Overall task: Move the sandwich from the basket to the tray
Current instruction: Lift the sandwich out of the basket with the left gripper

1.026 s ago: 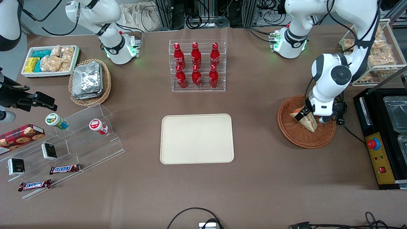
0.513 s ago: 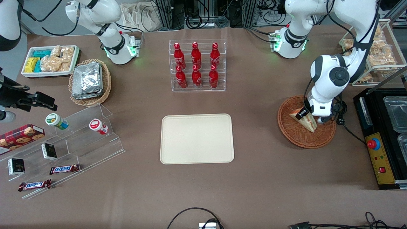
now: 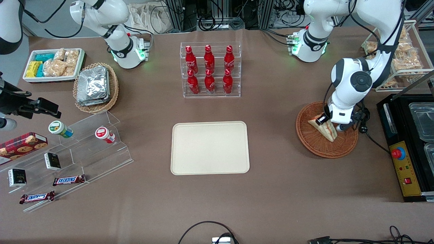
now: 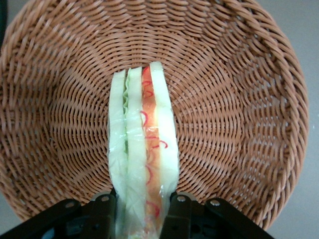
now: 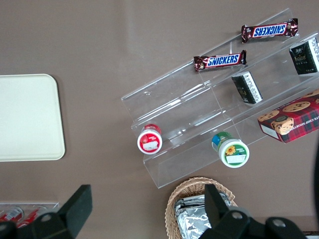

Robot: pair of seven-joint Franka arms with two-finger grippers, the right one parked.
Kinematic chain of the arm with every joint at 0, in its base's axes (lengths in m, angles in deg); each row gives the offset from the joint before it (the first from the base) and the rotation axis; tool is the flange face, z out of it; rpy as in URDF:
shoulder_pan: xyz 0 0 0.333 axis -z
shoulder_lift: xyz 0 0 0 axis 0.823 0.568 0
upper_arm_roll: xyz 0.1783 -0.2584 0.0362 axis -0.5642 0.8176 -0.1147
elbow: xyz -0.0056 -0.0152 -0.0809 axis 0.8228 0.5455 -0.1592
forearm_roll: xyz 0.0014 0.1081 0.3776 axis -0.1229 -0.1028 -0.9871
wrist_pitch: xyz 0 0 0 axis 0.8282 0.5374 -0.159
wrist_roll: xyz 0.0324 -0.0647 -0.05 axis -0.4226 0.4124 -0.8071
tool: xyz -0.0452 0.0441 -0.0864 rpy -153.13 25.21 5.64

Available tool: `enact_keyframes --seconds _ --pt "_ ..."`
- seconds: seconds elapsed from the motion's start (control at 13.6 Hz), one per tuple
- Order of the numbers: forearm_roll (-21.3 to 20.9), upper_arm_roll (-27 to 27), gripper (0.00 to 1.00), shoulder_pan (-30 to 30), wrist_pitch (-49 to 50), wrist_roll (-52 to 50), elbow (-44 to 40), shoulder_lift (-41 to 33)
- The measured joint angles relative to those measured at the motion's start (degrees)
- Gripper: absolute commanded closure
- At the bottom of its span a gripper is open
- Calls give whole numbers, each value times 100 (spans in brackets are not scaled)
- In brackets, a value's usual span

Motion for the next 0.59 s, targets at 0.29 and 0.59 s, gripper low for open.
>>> enact_keyframes --seconds 0.29,0.59 --pt "-25 20 76 14 531 1154 -73 -549" --pt "-27 99 76 19 942 2442 -273 -909"
